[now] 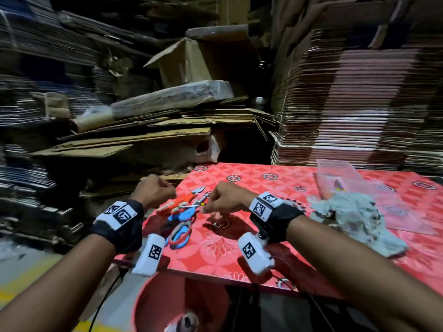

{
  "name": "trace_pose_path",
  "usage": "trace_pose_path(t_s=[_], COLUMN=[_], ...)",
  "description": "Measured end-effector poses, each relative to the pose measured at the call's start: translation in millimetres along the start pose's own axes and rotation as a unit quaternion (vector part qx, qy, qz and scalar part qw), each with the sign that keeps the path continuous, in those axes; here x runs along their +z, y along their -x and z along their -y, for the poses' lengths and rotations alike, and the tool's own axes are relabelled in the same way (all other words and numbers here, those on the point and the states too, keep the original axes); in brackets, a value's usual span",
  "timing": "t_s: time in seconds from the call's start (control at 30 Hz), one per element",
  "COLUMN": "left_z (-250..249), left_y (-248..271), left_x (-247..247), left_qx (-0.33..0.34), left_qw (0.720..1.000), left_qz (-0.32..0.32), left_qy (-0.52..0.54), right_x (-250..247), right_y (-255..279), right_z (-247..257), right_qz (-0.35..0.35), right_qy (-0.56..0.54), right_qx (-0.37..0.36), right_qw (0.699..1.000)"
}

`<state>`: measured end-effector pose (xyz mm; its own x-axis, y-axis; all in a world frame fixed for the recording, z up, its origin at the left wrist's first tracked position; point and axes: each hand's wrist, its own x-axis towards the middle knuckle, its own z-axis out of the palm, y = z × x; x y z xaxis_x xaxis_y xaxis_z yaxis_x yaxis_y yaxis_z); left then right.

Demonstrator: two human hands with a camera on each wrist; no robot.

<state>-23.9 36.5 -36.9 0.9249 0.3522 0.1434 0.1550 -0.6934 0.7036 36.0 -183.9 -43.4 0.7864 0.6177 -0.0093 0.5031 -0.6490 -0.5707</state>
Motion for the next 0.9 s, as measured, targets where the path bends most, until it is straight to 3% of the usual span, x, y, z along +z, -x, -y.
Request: trace_pose_path(t_s=[0.07,0.23,0.7,0.9], left_z=[13.0,29.6,24.7,17.0], left_y=[-3.0,-11.5,-34.6,-29.8], left_x=[-0.7,8.8,11.7,12.6], left_qx=[-0.019,-0.040,-0.118,-0.166], left_qw=[1.000,0.995,0.980,0.972], left_qz=[0.006,0.085,0.117,0.154], left_qy=[-0.018,-0.042,-0.106,-0.070], right_x=[11.8,30.8,29.1,26.0], right_y=[-5.0,-14.1,-19.6,-22.6], right_z=[7.0,21.8,18.4,12.2], right_qz=[-0.003,-0.091,-0.102,-0.093], right_qy=[-0.010,0.002,-0.004,-0.022], right_qx=[0.011,0.012,0.006,0.013], right_qw=[1.000,0.996,0.995,0.995])
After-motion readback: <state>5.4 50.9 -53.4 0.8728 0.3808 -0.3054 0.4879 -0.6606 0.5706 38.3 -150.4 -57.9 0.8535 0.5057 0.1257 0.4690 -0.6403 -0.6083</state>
